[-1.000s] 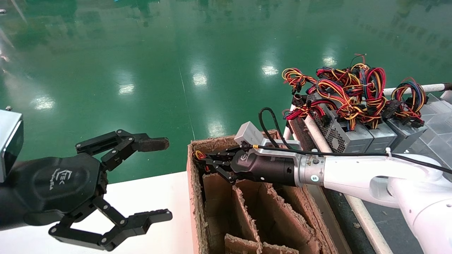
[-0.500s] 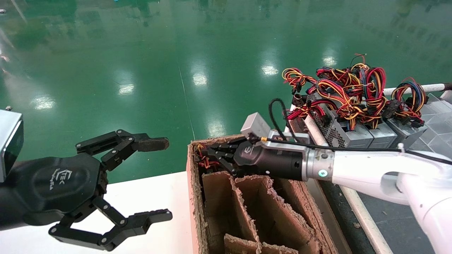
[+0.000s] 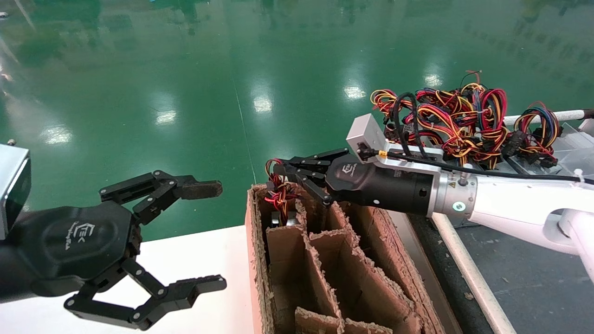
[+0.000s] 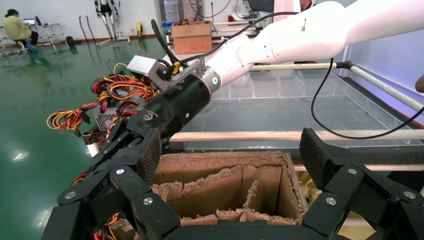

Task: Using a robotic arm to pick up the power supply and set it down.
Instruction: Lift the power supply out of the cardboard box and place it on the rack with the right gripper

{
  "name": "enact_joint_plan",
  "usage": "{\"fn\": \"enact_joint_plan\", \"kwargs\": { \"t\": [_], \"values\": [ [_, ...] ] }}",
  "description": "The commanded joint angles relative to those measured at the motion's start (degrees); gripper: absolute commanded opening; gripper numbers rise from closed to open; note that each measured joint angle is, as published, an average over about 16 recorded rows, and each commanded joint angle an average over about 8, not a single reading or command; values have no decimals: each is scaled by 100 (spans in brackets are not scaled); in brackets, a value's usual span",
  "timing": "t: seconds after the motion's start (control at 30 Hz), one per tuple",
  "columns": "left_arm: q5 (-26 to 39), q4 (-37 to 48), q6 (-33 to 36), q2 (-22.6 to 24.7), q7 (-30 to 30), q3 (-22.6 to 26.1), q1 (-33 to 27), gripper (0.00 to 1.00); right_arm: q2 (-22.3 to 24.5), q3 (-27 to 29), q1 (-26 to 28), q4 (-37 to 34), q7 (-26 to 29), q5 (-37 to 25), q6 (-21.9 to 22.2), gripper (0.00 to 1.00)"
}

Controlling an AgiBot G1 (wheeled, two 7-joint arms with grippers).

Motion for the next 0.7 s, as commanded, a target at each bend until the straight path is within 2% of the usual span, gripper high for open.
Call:
{"fn": "enact_joint_plan", "kwargs": {
  "t": [0.03, 0.37, 0.7],
  "values": [
    [0, 0, 0, 0, 0, 0, 0, 100, 36, 12, 16, 17, 12, 19, -49, 0],
    [0, 0, 0, 0, 0, 0, 0, 100, 310, 98, 147, 315, 144, 143, -288, 0],
    [0, 0, 0, 0, 0, 0, 0, 100, 765, 235, 311, 989, 662, 356, -510, 0]
  ]
}}
